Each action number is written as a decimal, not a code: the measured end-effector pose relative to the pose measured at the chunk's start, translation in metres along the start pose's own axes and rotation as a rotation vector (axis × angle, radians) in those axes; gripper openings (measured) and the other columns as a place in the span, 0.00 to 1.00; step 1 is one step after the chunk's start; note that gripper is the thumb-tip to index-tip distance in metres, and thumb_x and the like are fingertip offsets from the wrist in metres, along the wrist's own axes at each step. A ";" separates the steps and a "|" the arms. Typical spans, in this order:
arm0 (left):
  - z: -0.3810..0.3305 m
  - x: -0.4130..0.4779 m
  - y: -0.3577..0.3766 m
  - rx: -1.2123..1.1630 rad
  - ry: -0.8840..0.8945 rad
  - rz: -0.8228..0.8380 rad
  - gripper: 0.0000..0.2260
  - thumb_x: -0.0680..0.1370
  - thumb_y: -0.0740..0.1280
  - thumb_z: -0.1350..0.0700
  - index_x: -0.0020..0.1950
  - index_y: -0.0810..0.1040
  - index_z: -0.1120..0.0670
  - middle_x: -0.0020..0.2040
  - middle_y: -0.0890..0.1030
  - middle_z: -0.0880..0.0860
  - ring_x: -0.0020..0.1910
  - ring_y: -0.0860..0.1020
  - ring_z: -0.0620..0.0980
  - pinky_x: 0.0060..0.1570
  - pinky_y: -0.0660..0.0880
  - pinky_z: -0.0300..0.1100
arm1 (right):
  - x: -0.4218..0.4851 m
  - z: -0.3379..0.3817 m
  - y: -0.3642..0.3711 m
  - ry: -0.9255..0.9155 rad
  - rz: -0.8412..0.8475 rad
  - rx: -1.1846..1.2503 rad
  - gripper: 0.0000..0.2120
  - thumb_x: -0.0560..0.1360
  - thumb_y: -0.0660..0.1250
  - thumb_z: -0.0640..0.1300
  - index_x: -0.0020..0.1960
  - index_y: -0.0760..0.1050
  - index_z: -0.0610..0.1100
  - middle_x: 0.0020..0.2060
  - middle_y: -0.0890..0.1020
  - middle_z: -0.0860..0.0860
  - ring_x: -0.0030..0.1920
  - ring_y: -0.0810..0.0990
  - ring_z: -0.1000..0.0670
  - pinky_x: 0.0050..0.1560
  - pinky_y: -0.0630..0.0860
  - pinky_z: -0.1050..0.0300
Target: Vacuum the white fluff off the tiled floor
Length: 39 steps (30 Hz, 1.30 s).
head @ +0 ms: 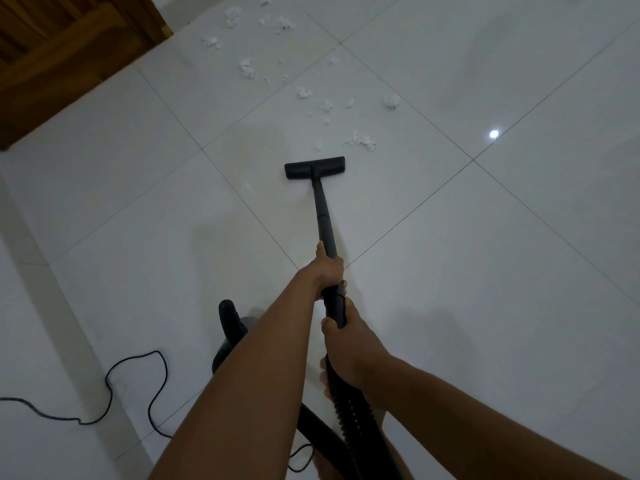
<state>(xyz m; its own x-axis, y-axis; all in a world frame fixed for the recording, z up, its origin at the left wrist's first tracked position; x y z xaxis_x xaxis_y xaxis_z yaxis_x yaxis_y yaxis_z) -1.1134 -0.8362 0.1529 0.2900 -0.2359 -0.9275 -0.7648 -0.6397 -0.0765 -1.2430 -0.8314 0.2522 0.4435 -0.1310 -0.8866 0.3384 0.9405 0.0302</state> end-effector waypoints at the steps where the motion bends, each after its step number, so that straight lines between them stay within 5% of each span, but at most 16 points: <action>1: -0.003 0.001 0.000 0.003 0.000 -0.001 0.32 0.86 0.53 0.57 0.81 0.37 0.39 0.53 0.74 0.59 0.37 0.75 0.49 0.37 0.77 0.44 | 0.003 0.002 -0.001 -0.008 -0.001 -0.016 0.25 0.86 0.55 0.47 0.80 0.52 0.57 0.38 0.79 0.45 0.30 0.78 0.50 0.31 0.79 0.57; 5: -0.010 0.008 -0.005 0.014 -0.007 -0.002 0.33 0.85 0.53 0.57 0.81 0.36 0.40 0.50 0.75 0.57 0.36 0.75 0.48 0.35 0.76 0.43 | 0.013 0.011 -0.004 -0.066 -0.044 -0.161 0.26 0.86 0.54 0.47 0.82 0.50 0.55 0.39 0.79 0.49 0.27 0.77 0.56 0.24 0.72 0.67; 9: -0.025 0.017 -0.018 -0.018 -0.012 0.000 0.33 0.85 0.53 0.57 0.81 0.36 0.39 0.54 0.74 0.58 0.37 0.75 0.48 0.35 0.77 0.42 | 0.026 0.027 -0.001 -0.051 -0.023 -0.139 0.26 0.85 0.55 0.47 0.81 0.51 0.57 0.39 0.81 0.45 0.28 0.78 0.52 0.35 0.82 0.54; 14: -0.052 0.030 -0.035 -0.029 -0.003 0.001 0.33 0.85 0.54 0.57 0.81 0.36 0.40 0.50 0.76 0.57 0.37 0.75 0.48 0.37 0.78 0.43 | 0.045 0.054 -0.002 -0.037 -0.031 -0.140 0.26 0.85 0.55 0.47 0.80 0.51 0.57 0.35 0.80 0.46 0.26 0.77 0.53 0.36 0.82 0.53; 21: -0.089 0.048 -0.062 -0.019 0.013 -0.009 0.32 0.86 0.53 0.56 0.82 0.37 0.40 0.51 0.76 0.56 0.37 0.76 0.47 0.32 0.76 0.41 | 0.077 0.095 -0.002 -0.062 -0.069 -0.236 0.26 0.85 0.54 0.50 0.81 0.51 0.57 0.36 0.79 0.51 0.21 0.76 0.59 0.22 0.70 0.68; 28: -0.112 0.072 -0.082 -0.009 0.032 -0.025 0.32 0.85 0.53 0.56 0.82 0.37 0.41 0.48 0.76 0.56 0.40 0.76 0.49 0.46 0.80 0.46 | 0.100 0.121 0.002 -0.063 -0.026 -0.193 0.26 0.85 0.54 0.49 0.80 0.50 0.60 0.36 0.80 0.47 0.27 0.79 0.53 0.34 0.81 0.55; 34: -0.132 0.080 -0.102 -0.028 0.016 -0.026 0.32 0.86 0.53 0.55 0.82 0.37 0.40 0.45 0.77 0.55 0.38 0.76 0.48 0.40 0.79 0.43 | 0.114 0.147 0.006 -0.093 -0.067 -0.265 0.27 0.85 0.54 0.49 0.81 0.50 0.56 0.35 0.78 0.51 0.18 0.74 0.63 0.20 0.68 0.70; 39: -0.149 0.085 -0.105 -0.039 0.013 -0.029 0.32 0.86 0.53 0.55 0.82 0.36 0.40 0.45 0.77 0.55 0.37 0.76 0.47 0.33 0.76 0.41 | 0.124 0.164 -0.003 -0.099 -0.060 -0.268 0.26 0.85 0.55 0.47 0.81 0.52 0.55 0.36 0.78 0.50 0.17 0.73 0.64 0.18 0.67 0.71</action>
<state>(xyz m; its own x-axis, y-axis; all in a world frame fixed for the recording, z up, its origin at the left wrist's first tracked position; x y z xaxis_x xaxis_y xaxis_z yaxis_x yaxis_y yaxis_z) -0.9224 -0.8981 0.1368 0.3195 -0.2258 -0.9203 -0.7332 -0.6741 -0.0892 -1.0528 -0.9017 0.2182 0.5129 -0.2064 -0.8333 0.1406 0.9778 -0.1557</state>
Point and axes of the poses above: each hand's wrist, its own x-axis towards the middle knuckle, its own y-axis out of the palm, z = x × y, the point moved 4 cm from there along x, towards the middle knuckle
